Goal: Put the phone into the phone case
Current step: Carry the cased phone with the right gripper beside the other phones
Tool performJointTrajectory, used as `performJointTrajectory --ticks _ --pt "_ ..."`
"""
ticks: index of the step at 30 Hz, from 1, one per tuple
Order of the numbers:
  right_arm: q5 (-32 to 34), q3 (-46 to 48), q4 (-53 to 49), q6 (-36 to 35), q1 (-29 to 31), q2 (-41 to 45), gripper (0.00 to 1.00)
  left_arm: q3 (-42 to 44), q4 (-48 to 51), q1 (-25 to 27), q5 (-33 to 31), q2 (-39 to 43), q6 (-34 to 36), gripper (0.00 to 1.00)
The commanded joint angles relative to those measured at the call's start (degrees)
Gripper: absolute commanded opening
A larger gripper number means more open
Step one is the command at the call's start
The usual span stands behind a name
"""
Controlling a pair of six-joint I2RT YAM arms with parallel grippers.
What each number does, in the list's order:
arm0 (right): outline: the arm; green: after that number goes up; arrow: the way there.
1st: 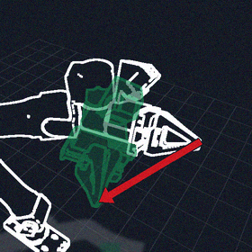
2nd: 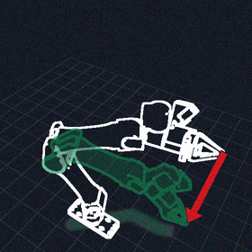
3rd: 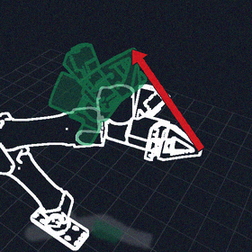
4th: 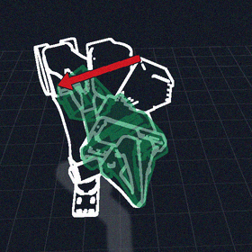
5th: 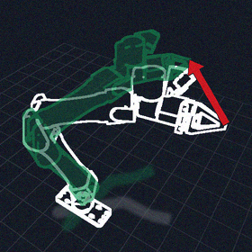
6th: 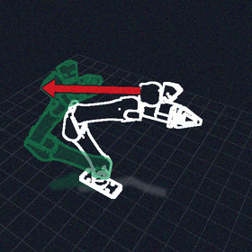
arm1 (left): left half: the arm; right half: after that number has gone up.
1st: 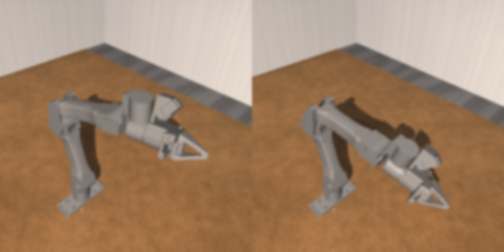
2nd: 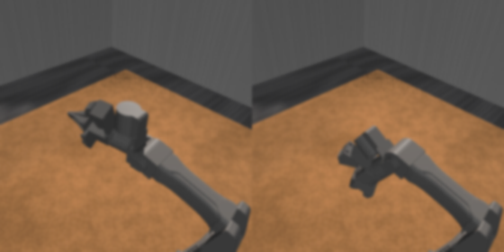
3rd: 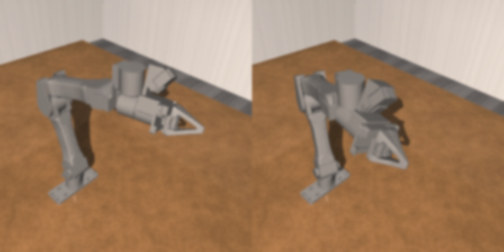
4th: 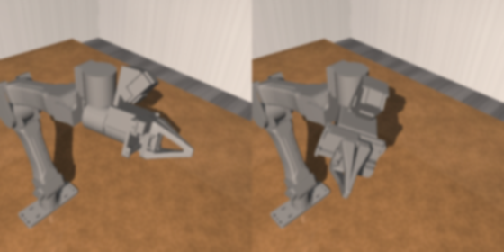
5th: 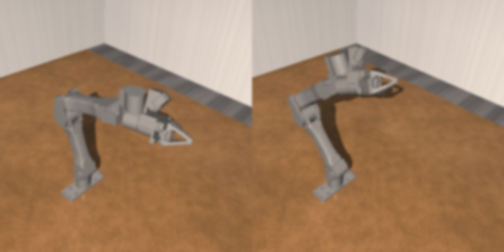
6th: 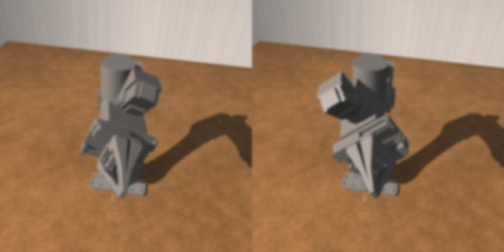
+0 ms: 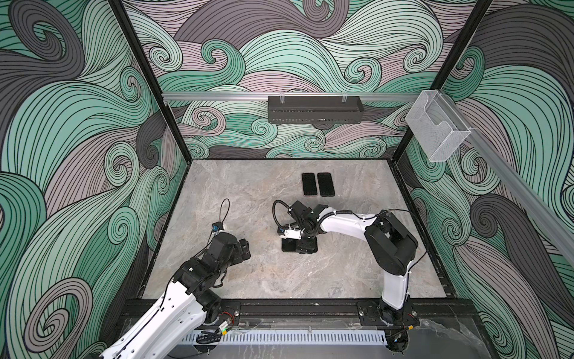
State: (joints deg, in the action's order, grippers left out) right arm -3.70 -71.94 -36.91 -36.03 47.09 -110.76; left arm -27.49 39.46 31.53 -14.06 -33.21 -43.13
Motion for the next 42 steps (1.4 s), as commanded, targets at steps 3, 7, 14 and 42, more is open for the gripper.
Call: performJointTrajectory --ticks 3,7,14,42 --pt "2.7 3.6 3.4 3.3 0.4 -1.4 0.63 0.1 0.5 -0.3 -0.6 0.5 1.0 0.98" --pt "3.1 4.2 3.7 7.7 0.3 0.7 0.51 0.2 0.4 -0.3 -1.3 0.8 1.0 0.98" --pt "0.5 4.6 3.8 16.9 -0.1 7.0 0.46 -0.9 -0.9 -0.4 -2.5 -0.3 2.0 0.99" --pt "6.6 -12.2 0.3 43.0 -25.8 9.8 0.24 -10.3 -9.6 -3.9 1.2 -12.2 14.6 0.98"
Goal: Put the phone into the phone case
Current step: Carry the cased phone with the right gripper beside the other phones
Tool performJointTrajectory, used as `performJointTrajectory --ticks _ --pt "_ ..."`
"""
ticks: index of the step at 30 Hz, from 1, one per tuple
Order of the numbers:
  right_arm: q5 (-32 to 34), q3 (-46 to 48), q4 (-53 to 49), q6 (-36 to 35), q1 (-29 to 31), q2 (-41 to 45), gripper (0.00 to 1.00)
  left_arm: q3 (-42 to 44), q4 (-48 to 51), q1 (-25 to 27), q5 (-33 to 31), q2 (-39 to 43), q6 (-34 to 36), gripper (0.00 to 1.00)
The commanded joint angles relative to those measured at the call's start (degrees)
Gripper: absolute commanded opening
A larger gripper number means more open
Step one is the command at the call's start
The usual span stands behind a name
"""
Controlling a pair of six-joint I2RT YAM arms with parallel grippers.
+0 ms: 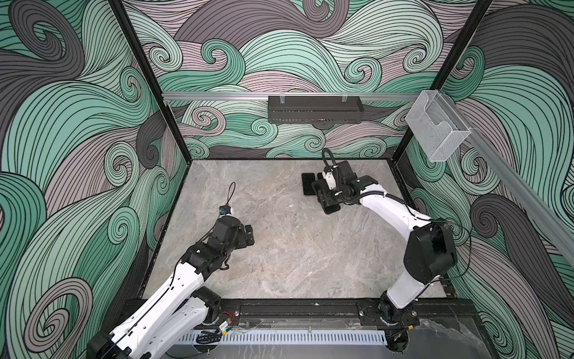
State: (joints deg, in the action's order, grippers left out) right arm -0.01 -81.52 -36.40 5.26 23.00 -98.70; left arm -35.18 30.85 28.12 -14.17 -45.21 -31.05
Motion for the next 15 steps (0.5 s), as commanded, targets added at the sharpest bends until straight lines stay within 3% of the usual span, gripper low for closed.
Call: performJointTrajectory --ticks 1,15 --pt "3.4 -3.7 -0.2 1.7 -2.5 -3.4 0.24 -2.8 -1.0 -0.5 1.5 -0.1 2.8 0.99" --pt "6.0 -18.7 -2.2 1.8 -10.5 -18.7 0.25 -5.0 2.1 -0.8 2.3 0.5 5.4 0.98"
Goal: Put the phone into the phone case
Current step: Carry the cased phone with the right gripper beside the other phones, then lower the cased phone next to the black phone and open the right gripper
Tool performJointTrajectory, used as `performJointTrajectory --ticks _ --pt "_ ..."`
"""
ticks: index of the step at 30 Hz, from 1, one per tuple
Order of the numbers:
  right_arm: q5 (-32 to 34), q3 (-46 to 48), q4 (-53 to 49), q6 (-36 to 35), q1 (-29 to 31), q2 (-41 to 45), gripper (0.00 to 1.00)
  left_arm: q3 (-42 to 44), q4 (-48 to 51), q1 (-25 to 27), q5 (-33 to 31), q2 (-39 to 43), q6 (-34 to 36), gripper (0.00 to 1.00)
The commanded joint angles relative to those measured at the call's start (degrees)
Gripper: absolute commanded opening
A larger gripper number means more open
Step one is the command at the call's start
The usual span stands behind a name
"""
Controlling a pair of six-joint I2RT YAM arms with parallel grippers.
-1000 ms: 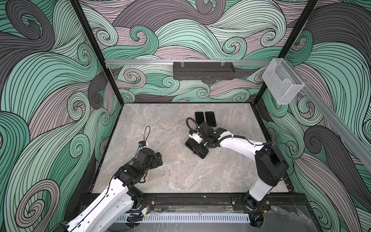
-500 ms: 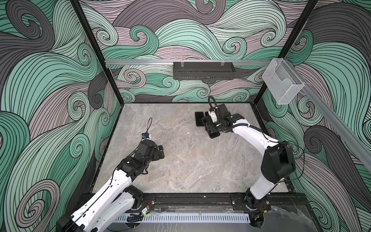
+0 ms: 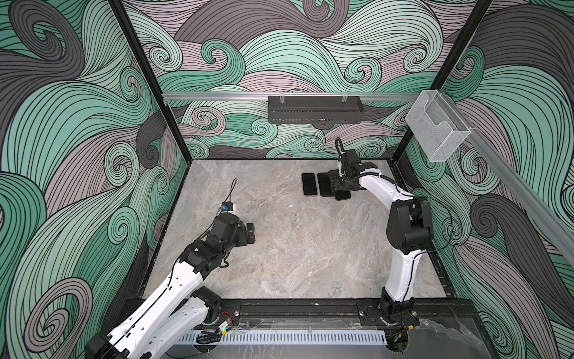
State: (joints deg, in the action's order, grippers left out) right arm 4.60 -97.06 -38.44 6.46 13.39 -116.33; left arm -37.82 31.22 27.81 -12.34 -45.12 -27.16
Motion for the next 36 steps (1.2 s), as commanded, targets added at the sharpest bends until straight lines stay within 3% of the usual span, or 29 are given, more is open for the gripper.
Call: performJointTrajectory --ticks 1,14,36 --pt "1.4 -3.9 -0.1 0.6 -1.3 -2.0 0.25 -2.5 2.0 -0.4 0.5 0.4 1.6 0.99" --pt "0.6 -17.1 -4.2 2.0 -4.6 -14.6 0.27 -2.7 3.7 -0.5 1.0 2.2 1.0 0.99" --pt "0.4 -28.9 -11.4 2.4 -5.5 -24.6 0.42 -3.0 4.8 -0.5 1.3 3.5 0.7 0.99"
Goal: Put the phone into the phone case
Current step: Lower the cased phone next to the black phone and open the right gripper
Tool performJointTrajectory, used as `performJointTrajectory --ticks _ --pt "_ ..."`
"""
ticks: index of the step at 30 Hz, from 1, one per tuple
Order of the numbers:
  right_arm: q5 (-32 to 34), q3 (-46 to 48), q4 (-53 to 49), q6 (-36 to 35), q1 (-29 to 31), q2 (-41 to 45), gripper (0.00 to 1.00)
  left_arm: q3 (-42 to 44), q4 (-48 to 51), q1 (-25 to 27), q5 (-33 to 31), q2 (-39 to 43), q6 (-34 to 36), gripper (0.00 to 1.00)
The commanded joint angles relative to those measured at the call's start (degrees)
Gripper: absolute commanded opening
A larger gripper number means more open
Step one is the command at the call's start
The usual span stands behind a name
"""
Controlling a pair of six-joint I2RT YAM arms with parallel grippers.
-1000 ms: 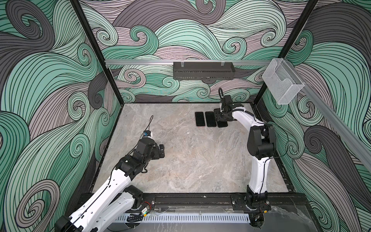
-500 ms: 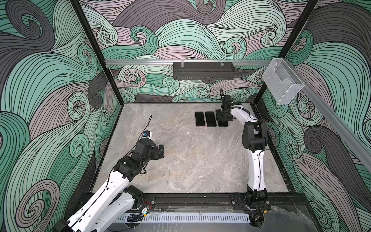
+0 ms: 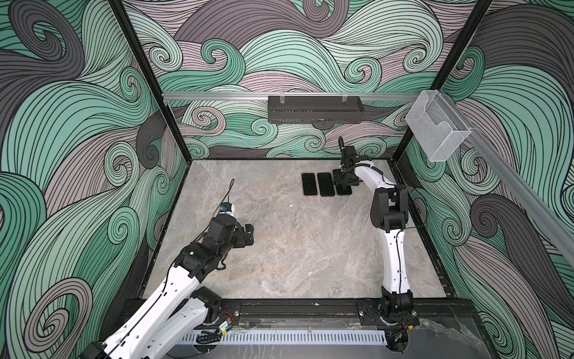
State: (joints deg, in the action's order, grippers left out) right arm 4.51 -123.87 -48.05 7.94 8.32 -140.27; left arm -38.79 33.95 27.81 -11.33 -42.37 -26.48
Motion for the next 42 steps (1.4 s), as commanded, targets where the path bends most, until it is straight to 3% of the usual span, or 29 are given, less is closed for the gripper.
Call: performJointTrajectory --ticks 1,9,15,27,34,38,42 --pt "0.5 -2.5 -2.0 0.9 -0.5 -1.0 0.43 -2.1 2.1 -0.5 0.3 0.8 0.0 0.99" --pt "0.7 -4.0 -2.4 1.6 -0.9 -2.6 0.49 -2.0 2.5 -0.5 0.3 1.1 -0.1 0.99" --pt "-0.1 -4.2 -2.4 1.7 -1.1 -3.1 0.59 -1.7 2.6 -0.5 0.4 1.0 -0.8 0.98" --pt "-2.6 -3.7 -2.5 2.0 -1.9 -2.6 0.85 0.2 4.4 -0.9 -6.8 1.5 -3.6 0.98" --pt "-3.8 -3.1 -2.4 1.4 -2.0 -1.1 0.94 0.6 3.8 -2.2 -9.6 0.1 -3.8 0.99" --pt "-4.6 0.5 -0.6 0.4 -2.1 2.9 0.99 1.8 -0.8 -3.8 -11.7 -0.6 -1.4 0.99" --pt "-5.6 11.4 8.1 0.6 -2.1 11.4 0.99 1.9 -5.1 -6.6 -18.5 -3.5 1.1 0.99"
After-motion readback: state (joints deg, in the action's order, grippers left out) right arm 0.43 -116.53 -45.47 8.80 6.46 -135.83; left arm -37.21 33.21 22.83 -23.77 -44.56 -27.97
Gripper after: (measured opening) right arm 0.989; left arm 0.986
